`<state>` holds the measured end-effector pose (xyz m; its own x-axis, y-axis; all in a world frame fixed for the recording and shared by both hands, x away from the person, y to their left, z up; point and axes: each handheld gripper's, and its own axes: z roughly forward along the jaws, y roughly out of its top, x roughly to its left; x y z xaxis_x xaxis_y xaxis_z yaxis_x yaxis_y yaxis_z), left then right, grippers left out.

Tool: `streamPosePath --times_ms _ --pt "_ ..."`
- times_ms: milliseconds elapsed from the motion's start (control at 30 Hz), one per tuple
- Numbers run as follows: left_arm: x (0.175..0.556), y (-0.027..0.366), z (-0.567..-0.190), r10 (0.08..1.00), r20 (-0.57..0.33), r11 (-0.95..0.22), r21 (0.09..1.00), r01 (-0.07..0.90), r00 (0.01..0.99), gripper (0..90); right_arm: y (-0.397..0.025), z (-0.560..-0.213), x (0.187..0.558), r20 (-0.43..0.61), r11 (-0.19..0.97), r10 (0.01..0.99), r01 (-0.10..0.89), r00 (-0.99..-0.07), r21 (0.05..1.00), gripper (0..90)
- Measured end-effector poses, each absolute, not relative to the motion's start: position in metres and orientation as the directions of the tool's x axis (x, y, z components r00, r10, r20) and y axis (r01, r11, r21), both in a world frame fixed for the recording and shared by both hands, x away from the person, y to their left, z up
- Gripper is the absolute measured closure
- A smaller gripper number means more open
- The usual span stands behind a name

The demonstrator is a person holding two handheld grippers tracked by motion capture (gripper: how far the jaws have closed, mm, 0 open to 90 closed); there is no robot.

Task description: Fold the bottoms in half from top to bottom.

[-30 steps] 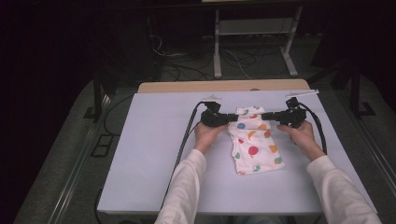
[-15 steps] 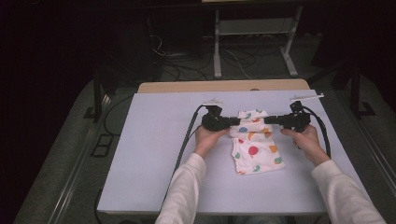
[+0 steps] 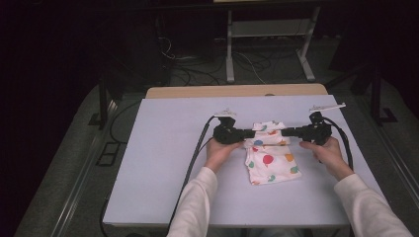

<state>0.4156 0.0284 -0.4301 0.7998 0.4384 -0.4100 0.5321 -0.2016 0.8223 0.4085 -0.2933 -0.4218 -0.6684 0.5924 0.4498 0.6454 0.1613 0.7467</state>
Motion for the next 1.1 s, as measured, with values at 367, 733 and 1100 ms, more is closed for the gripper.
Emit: streamPosePath --times_ms 367,733,1100 --pt "0.402 0.025 -0.433 0.408 -0.41 -0.237 0.815 0.528 0.816 86.7 -0.299 -0.425 0.395 0.455 0.18 0.571 0.644 -0.684 0.743 86.0" --pt "0.393 0.022 -0.436 0.392 -0.395 -0.292 0.803 0.519 0.831 86.7 -0.302 -0.432 0.385 0.467 0.19 0.559 0.654 -0.685 0.732 86.0" --pt "0.385 0.02 -0.436 0.369 -0.377 -0.34 0.796 0.501 0.849 86.6 -0.304 -0.434 0.376 0.464 0.21 0.552 0.654 -0.693 0.727 86.0"
